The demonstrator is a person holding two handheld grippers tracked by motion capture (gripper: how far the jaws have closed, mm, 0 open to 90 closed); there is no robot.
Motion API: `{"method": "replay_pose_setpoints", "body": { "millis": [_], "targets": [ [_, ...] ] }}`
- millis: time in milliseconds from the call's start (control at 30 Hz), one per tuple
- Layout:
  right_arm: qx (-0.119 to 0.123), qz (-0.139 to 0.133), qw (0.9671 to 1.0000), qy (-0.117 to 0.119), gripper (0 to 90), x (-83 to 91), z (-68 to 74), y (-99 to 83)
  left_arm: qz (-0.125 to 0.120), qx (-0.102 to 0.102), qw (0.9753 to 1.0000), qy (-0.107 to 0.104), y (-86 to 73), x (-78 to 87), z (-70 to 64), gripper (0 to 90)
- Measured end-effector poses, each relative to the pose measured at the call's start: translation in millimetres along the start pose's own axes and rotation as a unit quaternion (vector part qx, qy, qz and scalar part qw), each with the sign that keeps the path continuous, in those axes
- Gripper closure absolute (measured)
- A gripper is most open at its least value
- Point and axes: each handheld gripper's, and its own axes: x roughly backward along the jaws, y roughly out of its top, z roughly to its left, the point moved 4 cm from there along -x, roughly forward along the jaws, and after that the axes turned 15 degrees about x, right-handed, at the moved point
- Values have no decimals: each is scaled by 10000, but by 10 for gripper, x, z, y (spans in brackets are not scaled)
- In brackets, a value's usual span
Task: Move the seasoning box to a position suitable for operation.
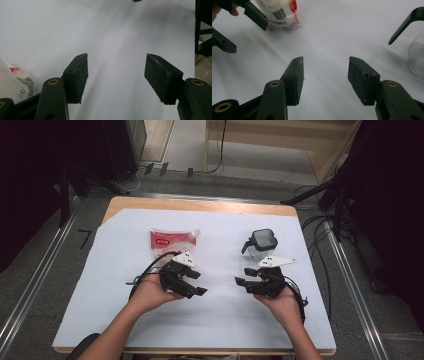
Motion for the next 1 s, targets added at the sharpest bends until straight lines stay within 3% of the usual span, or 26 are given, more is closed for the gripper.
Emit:
{"method": "replay_pose_setpoints", "body": {
  "millis": [133, 267, 400, 1000],
  "targets": [
    [18, -9, 10000, -6, 472, 7, 12, 5, 53, -53, 10000, 49, -3, 4, 19, 371],
    [-13, 22, 10000, 39, 474, 2, 24, 2, -28, 26, 10000, 32, 4, 19, 40, 376],
    [31, 34, 10000, 60, 478, 0, 42, 0, 115, 214, 9997, -26, 2, 29, 50, 411],
    [44, 26, 10000, -3, 487, 60, 4, -31, 11, 193, 9998, 6, 10, 54, 98, 414]
  ]
}}
